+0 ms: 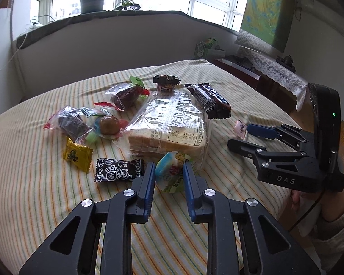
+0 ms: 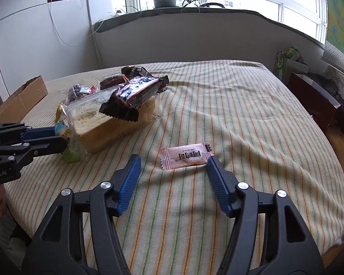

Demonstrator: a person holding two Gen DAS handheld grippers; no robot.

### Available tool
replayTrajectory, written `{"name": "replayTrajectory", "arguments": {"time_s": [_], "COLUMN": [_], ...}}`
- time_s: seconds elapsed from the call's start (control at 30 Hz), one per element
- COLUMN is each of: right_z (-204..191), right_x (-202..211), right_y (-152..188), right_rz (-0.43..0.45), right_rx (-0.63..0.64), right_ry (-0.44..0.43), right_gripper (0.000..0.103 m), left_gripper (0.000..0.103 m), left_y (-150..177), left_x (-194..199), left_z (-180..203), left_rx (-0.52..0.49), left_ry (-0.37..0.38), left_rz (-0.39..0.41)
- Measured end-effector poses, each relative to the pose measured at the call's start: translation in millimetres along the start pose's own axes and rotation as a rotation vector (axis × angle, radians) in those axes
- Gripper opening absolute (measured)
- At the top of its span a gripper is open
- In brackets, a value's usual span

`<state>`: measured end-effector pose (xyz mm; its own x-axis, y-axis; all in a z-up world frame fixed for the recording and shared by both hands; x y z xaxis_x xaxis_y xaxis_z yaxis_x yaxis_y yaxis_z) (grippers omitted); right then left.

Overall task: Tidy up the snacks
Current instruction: 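Close the left tool on the candy egg while the right tool closes on the pink candy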

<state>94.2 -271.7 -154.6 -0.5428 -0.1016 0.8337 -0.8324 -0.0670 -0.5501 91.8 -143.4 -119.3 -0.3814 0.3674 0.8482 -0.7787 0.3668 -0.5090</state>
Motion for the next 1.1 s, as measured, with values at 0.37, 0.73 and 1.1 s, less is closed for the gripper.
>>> {"name": "replayTrajectory", "arguments": {"time_s": [0.37,0.73,1.1], "right_z": [-20,-16,-17], "right_x": [8,14,6], "right_y": [7,17,3], "right_rz": [0.037,0.038,0.056], "right_rx": [0.075,0.017,0.020], "right_ry": [-0.048,-0.044,-0.039], "right_gripper": [0.019,0.009,0.018], "left_gripper": [0.014,0.013,0.022], "left_y": [18,19,4], "left_x": [14,12,-4], "left_z": [-11,-9,-3], "left_rx": [0.048,0.040,0.000], "left_ry": [0.057,0.081,0.067], "left_rz": [0.019,0.013,-0.023]}}
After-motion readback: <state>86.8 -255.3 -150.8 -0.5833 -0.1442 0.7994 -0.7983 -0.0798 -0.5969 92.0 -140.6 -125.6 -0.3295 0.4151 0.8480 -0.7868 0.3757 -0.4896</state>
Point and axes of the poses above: each gripper's, at about its wrist camera, not at the fingertips, and x roughly against the way its jaws point, z to its right, y to its underside, the point moved 2 cm from there along -x, roughly the way its jaws point, and after that the axes turned 15 degrees about -z, right-handed, at the moved point
